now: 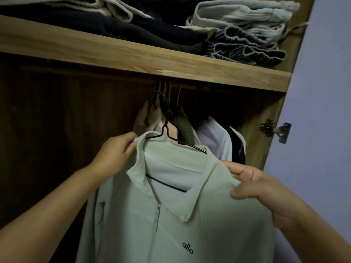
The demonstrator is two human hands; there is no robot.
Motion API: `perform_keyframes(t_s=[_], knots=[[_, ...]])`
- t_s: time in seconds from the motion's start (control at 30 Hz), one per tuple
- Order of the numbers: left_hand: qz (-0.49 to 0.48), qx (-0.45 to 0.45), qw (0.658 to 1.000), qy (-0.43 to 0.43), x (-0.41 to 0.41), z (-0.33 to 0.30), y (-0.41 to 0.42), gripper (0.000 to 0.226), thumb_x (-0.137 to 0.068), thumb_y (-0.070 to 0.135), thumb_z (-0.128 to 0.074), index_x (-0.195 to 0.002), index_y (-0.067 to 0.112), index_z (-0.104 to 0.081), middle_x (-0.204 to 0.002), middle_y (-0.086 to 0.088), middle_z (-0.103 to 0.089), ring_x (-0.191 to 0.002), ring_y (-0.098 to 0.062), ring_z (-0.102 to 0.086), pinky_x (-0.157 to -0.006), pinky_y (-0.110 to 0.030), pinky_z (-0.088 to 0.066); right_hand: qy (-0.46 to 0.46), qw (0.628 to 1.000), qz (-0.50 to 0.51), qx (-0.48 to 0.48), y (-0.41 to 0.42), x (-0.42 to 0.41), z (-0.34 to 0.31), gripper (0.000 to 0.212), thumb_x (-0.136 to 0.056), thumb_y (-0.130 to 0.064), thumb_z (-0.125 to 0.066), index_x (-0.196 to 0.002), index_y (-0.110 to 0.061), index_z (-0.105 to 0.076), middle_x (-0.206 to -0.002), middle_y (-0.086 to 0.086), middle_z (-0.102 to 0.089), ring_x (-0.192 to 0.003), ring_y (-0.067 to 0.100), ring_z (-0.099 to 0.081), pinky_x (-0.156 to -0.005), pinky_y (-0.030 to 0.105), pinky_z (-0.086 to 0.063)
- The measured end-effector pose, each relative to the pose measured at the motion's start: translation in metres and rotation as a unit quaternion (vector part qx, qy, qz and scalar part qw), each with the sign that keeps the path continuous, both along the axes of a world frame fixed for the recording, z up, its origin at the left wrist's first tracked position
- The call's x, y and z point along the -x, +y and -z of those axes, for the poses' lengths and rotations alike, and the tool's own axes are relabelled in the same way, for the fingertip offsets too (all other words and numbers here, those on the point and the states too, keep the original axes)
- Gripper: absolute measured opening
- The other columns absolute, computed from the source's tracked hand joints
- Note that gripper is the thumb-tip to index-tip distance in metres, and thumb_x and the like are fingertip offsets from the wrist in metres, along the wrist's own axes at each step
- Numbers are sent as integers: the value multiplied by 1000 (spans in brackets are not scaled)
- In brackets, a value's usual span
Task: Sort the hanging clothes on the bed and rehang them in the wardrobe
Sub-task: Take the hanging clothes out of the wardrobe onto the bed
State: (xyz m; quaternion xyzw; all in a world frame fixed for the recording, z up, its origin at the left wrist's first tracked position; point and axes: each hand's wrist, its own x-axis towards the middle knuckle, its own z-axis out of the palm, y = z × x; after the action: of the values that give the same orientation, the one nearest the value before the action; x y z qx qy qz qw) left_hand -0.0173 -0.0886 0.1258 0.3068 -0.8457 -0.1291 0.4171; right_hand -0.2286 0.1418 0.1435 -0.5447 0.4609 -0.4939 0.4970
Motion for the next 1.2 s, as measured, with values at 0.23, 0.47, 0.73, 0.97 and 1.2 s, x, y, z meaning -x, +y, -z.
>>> perform_keyframes(t_s=[0.23, 0.47, 0.73, 0.97, 1.2], knots=[[70, -44, 996, 39, 18, 18, 35, 25, -92, 19, -52, -70, 9, -59, -66, -7, -61, -68, -26, -56, -65, -44, -45, 149, 981, 120, -40, 61, 3, -13, 53, -88, 15, -43, -112, -24, -69, -112, 5, -70, -100, 27, -67, -87, 36, -55], [164, -44, 984, 55, 40, 19, 62, 24, -90, 18, -55, -72, 5, -63, -66, -11, -61, -69, -25, -57, -65, -38, -43, 410, 853, 321, -43, 100, -24, -10, 17, -92, -30, -52, -86, -31, -68, -75, 4, -70, -69, 18, -67, -68, 25, -54], [275, 2, 961, 28, 71, 35, 100, 26, -78, 45, -55, -59, 28, -55, -55, 11, -57, -56, -4, -51, -52, -21, -34, 466, 707, 526, -83, 158, -59, 39, 41, -93, -26, -50, -57, -16, -34, -48, -4, -34, -54, 8, -36, -53, 21, -32], [430, -5, 902, 47, 106, 35, 179, 48, -71, 55, -42, -66, 13, -64, -57, 2, -60, -68, -13, -55, -56, -20, -36, 463, 611, 631, -117, 248, -102, 51, 39, -92, -27, -49, -58, -16, -32, -49, -3, -34, -53, 12, -33, -51, 23, -27], [518, -30, 854, 33, 123, 44, 284, 43, -69, 54, -50, -65, 13, -62, -67, 3, -58, -71, -18, -53, -56, -14, -34, 468, 510, 697, -188, 344, -163, 49, 42, -92, -26, -52, -58, -16, -29, -50, 0, -26, -52, 12, -31, -50, 25, -25]])
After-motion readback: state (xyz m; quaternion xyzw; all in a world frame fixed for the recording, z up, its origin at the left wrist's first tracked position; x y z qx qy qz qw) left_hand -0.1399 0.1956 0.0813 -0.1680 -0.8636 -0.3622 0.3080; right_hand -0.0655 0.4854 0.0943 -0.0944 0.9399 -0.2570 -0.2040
